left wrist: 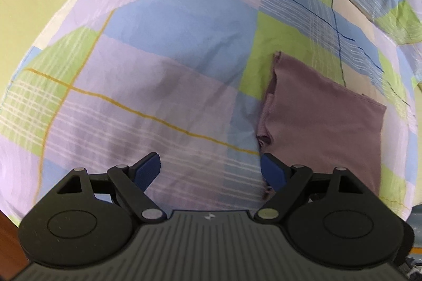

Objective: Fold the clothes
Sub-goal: 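Pinch the folded top's edge with the left tool while the right tool pinches beside it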

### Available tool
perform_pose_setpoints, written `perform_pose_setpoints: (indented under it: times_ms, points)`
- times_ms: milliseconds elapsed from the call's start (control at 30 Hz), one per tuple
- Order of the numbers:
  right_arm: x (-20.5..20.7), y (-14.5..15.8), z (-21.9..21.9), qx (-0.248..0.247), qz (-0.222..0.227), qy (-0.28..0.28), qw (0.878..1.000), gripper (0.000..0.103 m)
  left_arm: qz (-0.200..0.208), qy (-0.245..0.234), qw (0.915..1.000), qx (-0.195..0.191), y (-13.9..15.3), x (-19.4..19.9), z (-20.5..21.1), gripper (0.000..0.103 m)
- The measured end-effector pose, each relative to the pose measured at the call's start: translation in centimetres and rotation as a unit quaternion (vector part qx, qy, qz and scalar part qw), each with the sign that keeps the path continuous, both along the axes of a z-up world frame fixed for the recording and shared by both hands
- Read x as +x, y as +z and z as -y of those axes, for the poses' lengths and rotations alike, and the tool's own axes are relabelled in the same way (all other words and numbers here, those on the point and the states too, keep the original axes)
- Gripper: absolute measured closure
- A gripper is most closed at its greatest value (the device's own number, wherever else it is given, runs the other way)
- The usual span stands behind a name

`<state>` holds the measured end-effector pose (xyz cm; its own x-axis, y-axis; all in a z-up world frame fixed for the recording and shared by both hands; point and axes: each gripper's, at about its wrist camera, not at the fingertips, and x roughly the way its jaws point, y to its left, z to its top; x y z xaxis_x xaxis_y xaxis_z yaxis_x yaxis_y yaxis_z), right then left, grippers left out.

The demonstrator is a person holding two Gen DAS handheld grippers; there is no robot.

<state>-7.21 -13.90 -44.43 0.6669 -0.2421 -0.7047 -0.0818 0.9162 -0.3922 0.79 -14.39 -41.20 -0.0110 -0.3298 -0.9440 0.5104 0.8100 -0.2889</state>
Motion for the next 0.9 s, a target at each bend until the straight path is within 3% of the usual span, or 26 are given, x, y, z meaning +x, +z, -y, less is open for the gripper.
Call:
perform_pose_setpoints:
  times_ms: [67, 100, 167, 400, 533, 633, 667, 700, 733, 767, 833, 900]
  points:
    - [0.7, -0.4, 0.3, 0.000, 0.003, -0.004, 1.000, 0.078, -0.018, 0.009, 0.9997, -0.011, -0.1, 0.1, 0.0, 0.018]
    - [0.8, -0.4, 0.5, 0.006, 0.003, -0.004, 1.000, 0.087, -0.032, 0.015, 0.9992, -0.019, -0.3, 0.3, 0.0, 0.018]
    - [0.7, -0.4, 0.9, 0.020, 0.011, -0.007, 1.000, 0.097, -0.072, 0.032, 0.9960, -0.041, -0.7, 0.8, 0.2, 0.018]
    - [-1.3, 1.1, 2.0, 0.035, 0.076, -0.045, 0.995, 0.099, -0.203, 0.088, 0.9690, -0.110, -3.2, 2.4, 2.2, 0.017]
    - [-1.9, 1.5, 2.0, 0.031, 0.094, -0.050, 0.994, 0.099, -0.234, 0.085, 0.9625, -0.108, -5.1, 2.5, 4.6, 0.017]
    - [-2.0, 1.6, 2.3, 0.033, 0.106, -0.056, 0.992, 0.099, -0.228, 0.061, 0.9655, -0.110, -6.2, 2.3, 6.1, 0.023]
    - [-2.2, 1.6, 2.3, 0.035, 0.111, -0.059, 0.991, 0.099, -0.216, 0.048, 0.9687, -0.113, -6.3, 2.3, 6.5, 0.037]
    - [-2.4, 1.6, 2.2, 0.036, 0.113, -0.061, 0.991, 0.099, -0.204, 0.031, 0.9720, -0.112, -6.3, 2.3, 6.8, 0.067]
    - [-2.6, 1.5, 2.2, 0.037, 0.114, -0.063, 0.991, 0.099, -0.198, 0.019, 0.9737, -0.111, -6.5, 2.2, 7.1, 0.087]
    - [-2.8, 1.5, 2.0, 0.039, 0.116, -0.064, 0.990, 0.098, -0.198, 0.011, 0.9739, -0.110, -6.8, 2.2, 7.2, 0.095]
    - [-3.2, 1.4, 1.9, 0.054, 0.100, -0.065, 0.991, 0.090, -0.194, 0.002, 0.9748, -0.110, -7.2, 2.0, 7.2, 0.095]
    - [-3.9, 1.4, 2.1, 0.073, 0.090, -0.075, 0.990, 0.061, -0.187, -0.003, 0.9762, -0.111, -7.1, 1.8, 7.3, 0.094]
